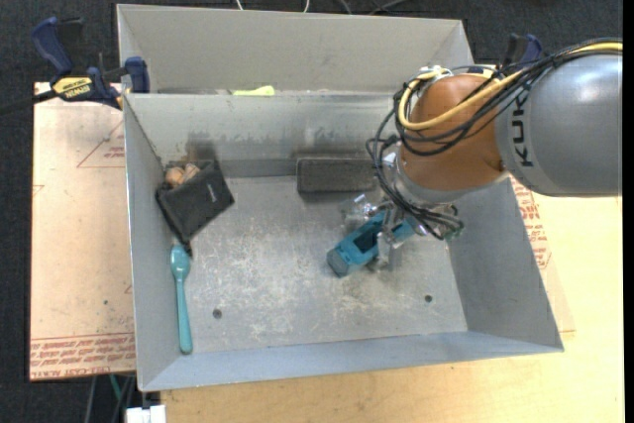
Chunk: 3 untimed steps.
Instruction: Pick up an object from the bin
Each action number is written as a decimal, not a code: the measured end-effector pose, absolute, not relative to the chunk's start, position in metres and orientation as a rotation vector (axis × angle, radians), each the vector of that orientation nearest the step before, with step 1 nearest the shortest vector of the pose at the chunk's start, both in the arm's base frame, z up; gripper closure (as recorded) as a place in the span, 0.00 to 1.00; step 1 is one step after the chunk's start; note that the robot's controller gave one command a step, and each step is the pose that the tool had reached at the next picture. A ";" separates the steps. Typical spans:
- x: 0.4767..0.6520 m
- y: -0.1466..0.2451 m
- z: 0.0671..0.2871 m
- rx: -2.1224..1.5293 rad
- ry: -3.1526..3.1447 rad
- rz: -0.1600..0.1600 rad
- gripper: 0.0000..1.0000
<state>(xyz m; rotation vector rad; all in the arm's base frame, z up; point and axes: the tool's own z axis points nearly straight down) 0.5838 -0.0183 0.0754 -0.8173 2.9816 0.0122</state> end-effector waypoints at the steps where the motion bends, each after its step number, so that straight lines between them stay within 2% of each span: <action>1: 0.590 -0.013 0.075 -0.474 3.042 0.015 1.00; 2: 0.592 -0.002 0.075 -1.079 2.881 0.000 1.00; 3: 0.611 -0.032 0.072 -1.366 2.754 -0.002 1.00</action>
Offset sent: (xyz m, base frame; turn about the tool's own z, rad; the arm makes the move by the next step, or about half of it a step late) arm 0.0110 0.0263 -0.0054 -0.6026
